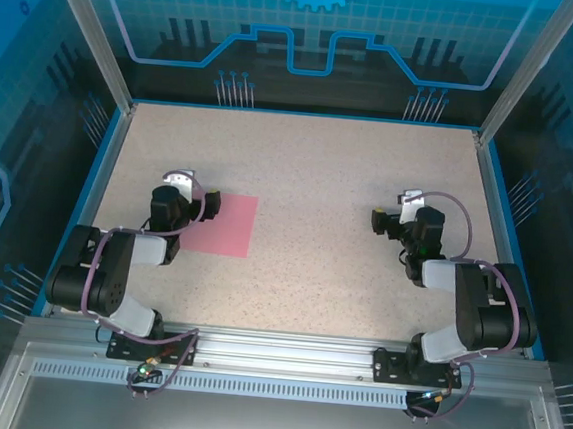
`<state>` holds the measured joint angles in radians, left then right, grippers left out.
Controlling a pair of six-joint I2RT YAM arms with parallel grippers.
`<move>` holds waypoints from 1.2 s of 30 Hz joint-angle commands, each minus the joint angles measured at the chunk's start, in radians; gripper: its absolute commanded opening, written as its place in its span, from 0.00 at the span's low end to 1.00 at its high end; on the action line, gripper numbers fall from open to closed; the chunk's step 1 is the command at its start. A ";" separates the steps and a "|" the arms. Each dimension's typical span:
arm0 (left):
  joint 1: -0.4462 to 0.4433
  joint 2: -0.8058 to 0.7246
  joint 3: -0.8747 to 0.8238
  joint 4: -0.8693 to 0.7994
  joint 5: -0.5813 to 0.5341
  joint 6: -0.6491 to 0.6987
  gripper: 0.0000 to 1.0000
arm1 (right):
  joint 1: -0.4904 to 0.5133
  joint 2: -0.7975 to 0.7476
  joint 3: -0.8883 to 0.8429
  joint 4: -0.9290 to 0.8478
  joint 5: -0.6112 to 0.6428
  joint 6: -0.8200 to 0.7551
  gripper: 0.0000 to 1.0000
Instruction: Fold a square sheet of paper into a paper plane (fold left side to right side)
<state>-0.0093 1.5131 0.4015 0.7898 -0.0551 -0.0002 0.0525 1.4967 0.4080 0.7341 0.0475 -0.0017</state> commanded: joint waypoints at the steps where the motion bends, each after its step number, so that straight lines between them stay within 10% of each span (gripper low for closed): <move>1: 0.008 0.002 0.014 -0.005 0.001 -0.001 0.99 | 0.004 0.008 0.023 0.018 -0.008 -0.014 0.99; 25: 0.008 -0.002 0.020 -0.012 -0.012 -0.005 0.99 | 0.000 -0.005 0.044 -0.019 -0.011 -0.008 0.99; 36: 0.003 -0.195 0.363 -0.839 -0.086 -0.306 0.99 | 0.047 -0.340 0.122 -0.545 0.049 0.105 0.99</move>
<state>-0.0093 1.3544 0.7143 0.2245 -0.1272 -0.1604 0.0628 1.2388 0.5201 0.3820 0.0647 0.0559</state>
